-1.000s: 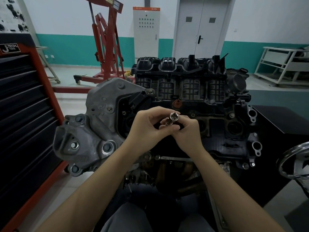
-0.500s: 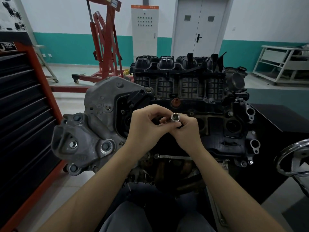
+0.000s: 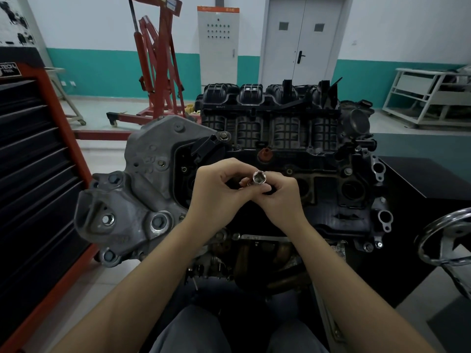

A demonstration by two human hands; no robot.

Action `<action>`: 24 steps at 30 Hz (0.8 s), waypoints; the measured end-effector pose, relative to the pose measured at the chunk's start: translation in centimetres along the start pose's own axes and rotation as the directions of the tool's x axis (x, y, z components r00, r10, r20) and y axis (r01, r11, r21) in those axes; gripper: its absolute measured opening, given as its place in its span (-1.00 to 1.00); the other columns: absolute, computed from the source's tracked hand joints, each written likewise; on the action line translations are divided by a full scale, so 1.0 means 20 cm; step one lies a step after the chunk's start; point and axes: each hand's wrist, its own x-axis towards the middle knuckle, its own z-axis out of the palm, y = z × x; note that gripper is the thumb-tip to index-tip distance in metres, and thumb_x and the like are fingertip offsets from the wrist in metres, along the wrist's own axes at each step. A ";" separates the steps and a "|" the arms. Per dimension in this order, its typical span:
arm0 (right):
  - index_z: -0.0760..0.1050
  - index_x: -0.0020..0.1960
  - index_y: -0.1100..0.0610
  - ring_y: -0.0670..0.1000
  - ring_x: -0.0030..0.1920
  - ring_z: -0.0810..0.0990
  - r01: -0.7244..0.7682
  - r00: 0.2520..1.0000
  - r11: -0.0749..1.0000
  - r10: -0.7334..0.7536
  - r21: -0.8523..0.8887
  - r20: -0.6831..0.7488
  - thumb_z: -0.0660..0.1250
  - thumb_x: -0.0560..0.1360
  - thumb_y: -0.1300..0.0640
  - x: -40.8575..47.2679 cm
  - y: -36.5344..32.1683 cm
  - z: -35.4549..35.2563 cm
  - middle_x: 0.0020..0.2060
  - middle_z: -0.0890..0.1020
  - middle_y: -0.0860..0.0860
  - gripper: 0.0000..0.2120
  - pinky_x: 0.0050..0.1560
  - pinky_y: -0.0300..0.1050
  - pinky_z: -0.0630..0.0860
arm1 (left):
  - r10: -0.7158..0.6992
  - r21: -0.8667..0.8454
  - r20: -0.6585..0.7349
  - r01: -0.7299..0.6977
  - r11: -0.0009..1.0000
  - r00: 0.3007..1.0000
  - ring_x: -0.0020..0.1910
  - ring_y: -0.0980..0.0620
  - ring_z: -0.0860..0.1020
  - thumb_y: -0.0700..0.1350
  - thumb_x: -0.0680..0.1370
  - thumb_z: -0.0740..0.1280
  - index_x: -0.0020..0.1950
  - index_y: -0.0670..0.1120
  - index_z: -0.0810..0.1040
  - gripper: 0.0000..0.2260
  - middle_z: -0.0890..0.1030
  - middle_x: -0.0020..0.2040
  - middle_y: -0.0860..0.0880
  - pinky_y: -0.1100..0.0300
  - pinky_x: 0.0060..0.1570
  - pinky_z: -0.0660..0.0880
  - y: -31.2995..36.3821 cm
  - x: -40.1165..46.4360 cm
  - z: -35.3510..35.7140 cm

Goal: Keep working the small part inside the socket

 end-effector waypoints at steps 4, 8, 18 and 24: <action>0.64 0.04 0.26 0.08 0.05 0.63 0.046 0.998 0.999 -0.046 0.003 0.049 0.45 0.43 0.23 0.01 0.00 -0.02 -0.06 0.69 0.08 -0.81 0.17 0.17 0.48 | 0.025 -0.088 0.110 -0.015 0.996 0.994 -0.02 0.03 0.67 -0.33 0.41 0.48 -0.02 -0.05 0.67 -0.77 0.71 -0.08 0.01 0.20 0.04 0.57 0.01 0.01 -0.03; 0.66 -0.05 0.28 0.13 0.00 0.63 -0.004 1.000 1.000 0.004 0.018 -0.008 0.47 0.40 0.27 0.00 0.00 -0.01 -0.13 0.70 0.11 -0.86 0.09 0.20 0.51 | -0.010 -0.065 0.159 0.021 0.998 0.987 0.01 0.03 0.66 -0.34 0.40 0.49 0.03 -0.11 0.65 -0.75 0.70 -0.04 -0.03 0.19 0.07 0.56 0.01 0.02 -0.03; 0.63 0.08 0.22 0.10 0.05 0.61 0.014 0.999 1.000 -0.013 -0.025 0.035 0.44 0.43 0.30 0.00 -0.01 -0.01 -0.06 0.68 0.07 -0.78 0.14 0.12 0.51 | -0.047 -0.111 0.120 0.060 0.992 0.992 -0.01 0.08 0.67 -0.42 0.42 0.44 -0.01 -0.06 0.66 -0.71 0.71 -0.09 0.05 0.27 0.03 0.55 0.01 0.01 -0.02; 0.66 -0.03 0.24 0.06 0.02 0.63 -0.025 0.999 1.000 0.024 -0.018 -0.021 0.48 0.42 0.25 0.01 0.00 0.00 -0.12 0.70 0.04 -0.86 0.13 0.10 0.50 | 0.016 0.030 0.071 -0.018 0.999 0.997 -0.06 0.04 0.67 -0.32 0.37 0.53 -0.06 -0.12 0.68 -0.80 0.70 -0.10 -0.02 0.15 0.02 0.59 0.01 0.02 -0.03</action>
